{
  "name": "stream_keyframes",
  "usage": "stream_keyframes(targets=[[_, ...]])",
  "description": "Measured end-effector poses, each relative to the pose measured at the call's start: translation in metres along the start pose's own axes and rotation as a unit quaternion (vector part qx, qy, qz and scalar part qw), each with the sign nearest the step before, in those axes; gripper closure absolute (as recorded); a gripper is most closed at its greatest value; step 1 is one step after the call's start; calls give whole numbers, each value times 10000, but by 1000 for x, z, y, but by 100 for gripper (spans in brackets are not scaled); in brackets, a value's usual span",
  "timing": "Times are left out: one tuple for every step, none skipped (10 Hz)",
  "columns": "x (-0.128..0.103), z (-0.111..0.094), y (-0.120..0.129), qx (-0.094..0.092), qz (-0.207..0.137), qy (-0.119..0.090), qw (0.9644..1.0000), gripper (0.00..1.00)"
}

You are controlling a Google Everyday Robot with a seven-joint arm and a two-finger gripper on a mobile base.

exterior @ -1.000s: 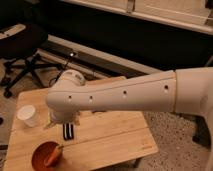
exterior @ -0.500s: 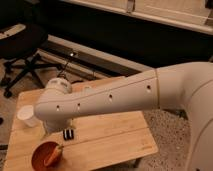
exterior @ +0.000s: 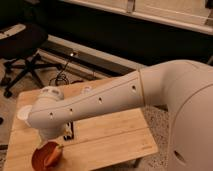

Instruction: Place the pepper in the ceramic cup

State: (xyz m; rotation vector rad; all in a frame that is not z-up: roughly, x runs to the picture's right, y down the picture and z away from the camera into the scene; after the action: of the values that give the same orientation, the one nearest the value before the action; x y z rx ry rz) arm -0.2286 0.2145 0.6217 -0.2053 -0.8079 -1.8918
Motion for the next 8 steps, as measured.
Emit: stream_keyframes(targets=[[-2,6,0,-2,-7,-56,10000,20],[-3,11,0,4,-3,-110,9999,20],[-5,18,0,15,8,-177,9998,20],[-7,24,0,42,23,-243,9997,20],[-8,28,-1,58,24,-279,9996,20],[-9,34,-2,78,15,-326,9994,20],[-10,39,-2,77,-10,-346,9994,20],[-13,44,-3,69,-39,-382,9992,20]])
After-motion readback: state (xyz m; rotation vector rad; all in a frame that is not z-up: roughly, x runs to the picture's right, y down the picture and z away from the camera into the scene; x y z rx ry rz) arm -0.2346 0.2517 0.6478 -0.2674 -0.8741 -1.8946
